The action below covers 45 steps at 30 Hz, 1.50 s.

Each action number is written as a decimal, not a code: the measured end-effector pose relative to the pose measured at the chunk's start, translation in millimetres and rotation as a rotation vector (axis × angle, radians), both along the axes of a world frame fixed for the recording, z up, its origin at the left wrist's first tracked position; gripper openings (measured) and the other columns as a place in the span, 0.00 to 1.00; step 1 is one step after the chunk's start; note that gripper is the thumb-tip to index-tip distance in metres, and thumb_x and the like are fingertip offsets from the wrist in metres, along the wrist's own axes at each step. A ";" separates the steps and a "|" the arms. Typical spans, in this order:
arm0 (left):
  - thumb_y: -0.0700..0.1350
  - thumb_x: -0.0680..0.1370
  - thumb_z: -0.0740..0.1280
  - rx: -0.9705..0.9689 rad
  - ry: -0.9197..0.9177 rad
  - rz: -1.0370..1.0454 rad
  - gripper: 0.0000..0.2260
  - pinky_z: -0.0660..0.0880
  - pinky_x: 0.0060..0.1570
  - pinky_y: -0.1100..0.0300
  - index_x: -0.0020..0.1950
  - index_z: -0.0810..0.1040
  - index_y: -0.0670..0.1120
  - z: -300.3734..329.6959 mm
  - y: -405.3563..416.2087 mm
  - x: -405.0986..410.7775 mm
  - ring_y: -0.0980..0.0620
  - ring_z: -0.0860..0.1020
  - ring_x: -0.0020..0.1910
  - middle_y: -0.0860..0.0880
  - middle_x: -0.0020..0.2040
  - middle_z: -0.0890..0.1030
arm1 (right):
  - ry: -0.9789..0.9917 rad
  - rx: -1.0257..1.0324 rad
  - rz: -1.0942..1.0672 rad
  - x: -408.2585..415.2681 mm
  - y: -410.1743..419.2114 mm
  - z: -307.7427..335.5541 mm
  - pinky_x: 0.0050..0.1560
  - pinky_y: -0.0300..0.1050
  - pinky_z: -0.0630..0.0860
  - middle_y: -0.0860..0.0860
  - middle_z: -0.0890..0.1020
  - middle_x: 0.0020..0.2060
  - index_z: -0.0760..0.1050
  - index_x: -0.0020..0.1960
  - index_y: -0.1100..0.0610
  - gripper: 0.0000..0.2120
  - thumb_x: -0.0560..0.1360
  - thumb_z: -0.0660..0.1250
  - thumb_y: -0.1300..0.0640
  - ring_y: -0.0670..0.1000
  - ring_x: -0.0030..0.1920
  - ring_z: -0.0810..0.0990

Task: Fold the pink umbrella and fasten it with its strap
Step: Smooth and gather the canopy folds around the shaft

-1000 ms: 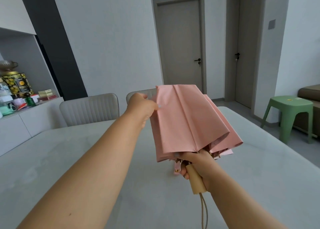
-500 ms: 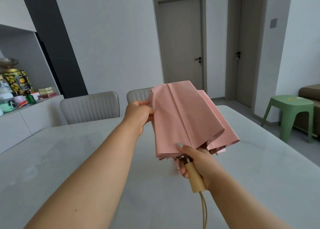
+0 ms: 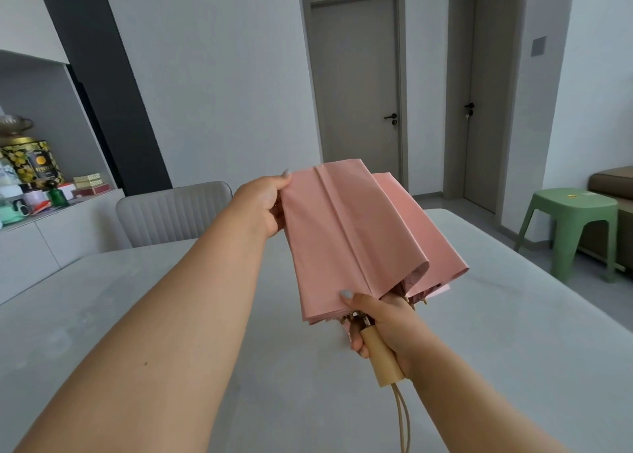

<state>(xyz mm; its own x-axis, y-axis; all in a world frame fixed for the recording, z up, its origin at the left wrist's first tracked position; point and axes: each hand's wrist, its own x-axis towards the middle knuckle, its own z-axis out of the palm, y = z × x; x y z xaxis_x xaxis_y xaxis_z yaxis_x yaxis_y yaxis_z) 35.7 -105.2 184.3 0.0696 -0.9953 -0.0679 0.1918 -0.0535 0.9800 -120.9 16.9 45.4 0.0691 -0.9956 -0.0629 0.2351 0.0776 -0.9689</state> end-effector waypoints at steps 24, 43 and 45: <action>0.73 0.62 0.70 0.021 -0.063 -0.169 0.43 0.78 0.57 0.43 0.68 0.72 0.47 -91.3 30.4 -38.6 0.43 0.82 0.54 0.46 0.57 0.83 | 0.154 0.036 -0.022 4.9 4.4 7.6 0.30 0.44 0.75 0.60 0.78 0.23 0.74 0.50 0.65 0.14 0.75 0.67 0.53 0.55 0.22 0.72; 0.60 0.75 0.66 -0.024 0.242 -0.221 0.22 0.77 0.56 0.44 0.61 0.80 0.46 -95.0 35.2 -42.9 0.40 0.82 0.54 0.41 0.51 0.85 | -0.118 0.028 0.143 -2.6 8.9 10.8 0.34 0.51 0.82 0.66 0.83 0.49 0.76 0.56 0.66 0.13 0.73 0.69 0.64 0.65 0.44 0.85; 0.60 0.77 0.64 -0.022 0.227 -0.258 0.21 0.77 0.54 0.47 0.59 0.80 0.46 -95.3 36.7 -39.7 0.41 0.82 0.54 0.42 0.50 0.85 | -0.075 -0.031 0.114 -3.1 10.0 11.8 0.26 0.44 0.75 0.64 0.84 0.44 0.75 0.55 0.67 0.13 0.72 0.70 0.64 0.61 0.36 0.84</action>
